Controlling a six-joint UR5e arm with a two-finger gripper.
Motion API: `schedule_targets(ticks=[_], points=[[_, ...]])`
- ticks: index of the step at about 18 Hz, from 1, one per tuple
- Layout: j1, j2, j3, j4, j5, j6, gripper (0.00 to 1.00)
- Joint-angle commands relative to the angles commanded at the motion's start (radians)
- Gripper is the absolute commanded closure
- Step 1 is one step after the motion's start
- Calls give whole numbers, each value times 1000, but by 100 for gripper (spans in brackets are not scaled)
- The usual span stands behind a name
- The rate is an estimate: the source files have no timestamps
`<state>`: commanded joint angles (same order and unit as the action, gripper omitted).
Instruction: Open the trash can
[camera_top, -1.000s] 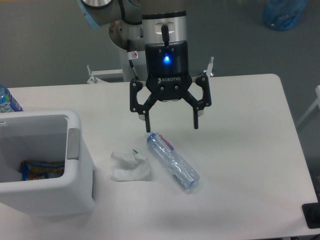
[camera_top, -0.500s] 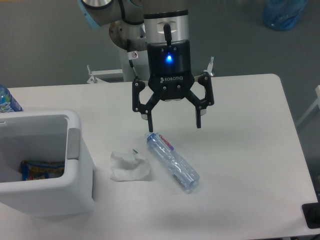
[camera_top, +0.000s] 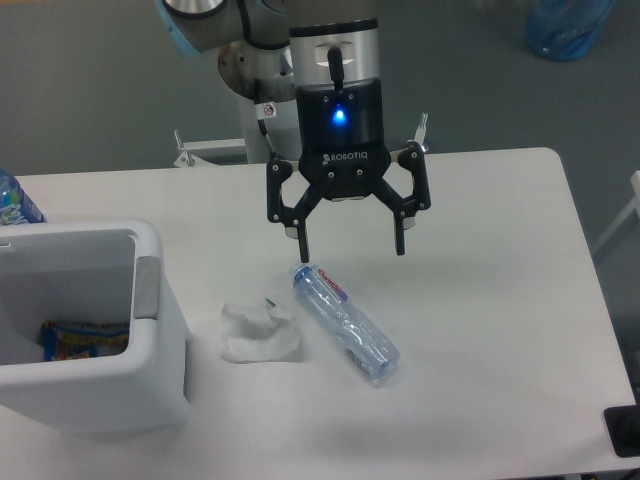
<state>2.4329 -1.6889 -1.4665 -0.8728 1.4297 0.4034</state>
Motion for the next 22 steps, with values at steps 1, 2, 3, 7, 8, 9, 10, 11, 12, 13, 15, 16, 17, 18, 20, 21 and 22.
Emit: schedule_targets(ticks=[1, 2, 3, 7, 8, 9, 10, 11, 12, 13, 15, 16, 17, 18, 20, 21, 22], points=[[0, 0, 2, 0, 0, 0, 0], [0, 0, 0, 0, 0, 0, 0], [0, 0, 0, 0, 0, 0, 0], [0, 0, 2, -12, 9, 18, 0], [2, 2, 2, -21, 9, 31, 0], [2, 2, 0, -21, 12, 40, 0], [2, 2, 0, -21, 20, 41, 0], [3, 3, 0, -21, 26, 41, 0], [5, 3, 0, -21, 28, 41, 0], [5, 3, 0, -21, 28, 41, 0], [6, 3, -5, -21, 29, 43, 0], [6, 3, -5, -20, 29, 44, 0], [6, 3, -5, -21, 29, 55, 0], [6, 5, -5, -29, 29, 70, 0], [8, 9, -6, -47, 29, 104, 0], [8, 9, -6, -51, 29, 121, 0], [8, 9, -6, -57, 31, 135, 0]])
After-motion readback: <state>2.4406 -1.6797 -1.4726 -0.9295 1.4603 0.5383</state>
